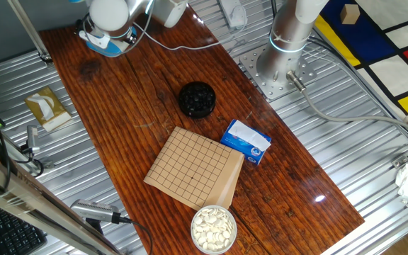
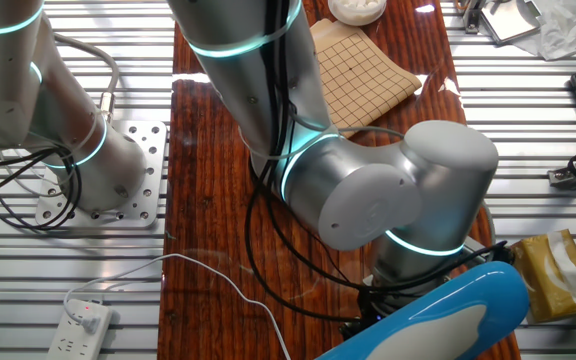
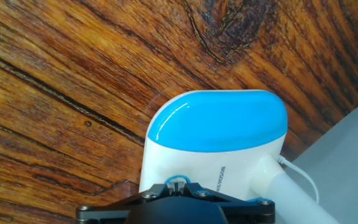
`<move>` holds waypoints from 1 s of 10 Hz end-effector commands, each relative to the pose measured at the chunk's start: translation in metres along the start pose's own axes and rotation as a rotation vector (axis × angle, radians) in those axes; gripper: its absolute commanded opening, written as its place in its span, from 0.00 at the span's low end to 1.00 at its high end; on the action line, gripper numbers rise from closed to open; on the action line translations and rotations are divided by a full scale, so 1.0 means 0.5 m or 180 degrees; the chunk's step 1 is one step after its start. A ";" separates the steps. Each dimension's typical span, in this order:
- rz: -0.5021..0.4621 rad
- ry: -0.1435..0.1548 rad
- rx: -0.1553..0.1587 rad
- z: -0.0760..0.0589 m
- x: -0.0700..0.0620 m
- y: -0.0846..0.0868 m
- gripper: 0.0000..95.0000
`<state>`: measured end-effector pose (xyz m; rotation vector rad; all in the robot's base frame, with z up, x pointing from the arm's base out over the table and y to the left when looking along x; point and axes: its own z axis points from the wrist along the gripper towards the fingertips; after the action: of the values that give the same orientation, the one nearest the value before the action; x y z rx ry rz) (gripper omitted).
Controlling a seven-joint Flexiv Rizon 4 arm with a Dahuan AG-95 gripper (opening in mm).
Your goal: Turn on the desk lamp by pressing the button
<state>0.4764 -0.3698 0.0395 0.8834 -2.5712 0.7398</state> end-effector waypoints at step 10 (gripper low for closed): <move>0.0026 -0.0025 -0.0007 0.045 -0.005 0.002 0.00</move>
<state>0.4766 -0.3686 0.0390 0.8762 -2.5817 0.7371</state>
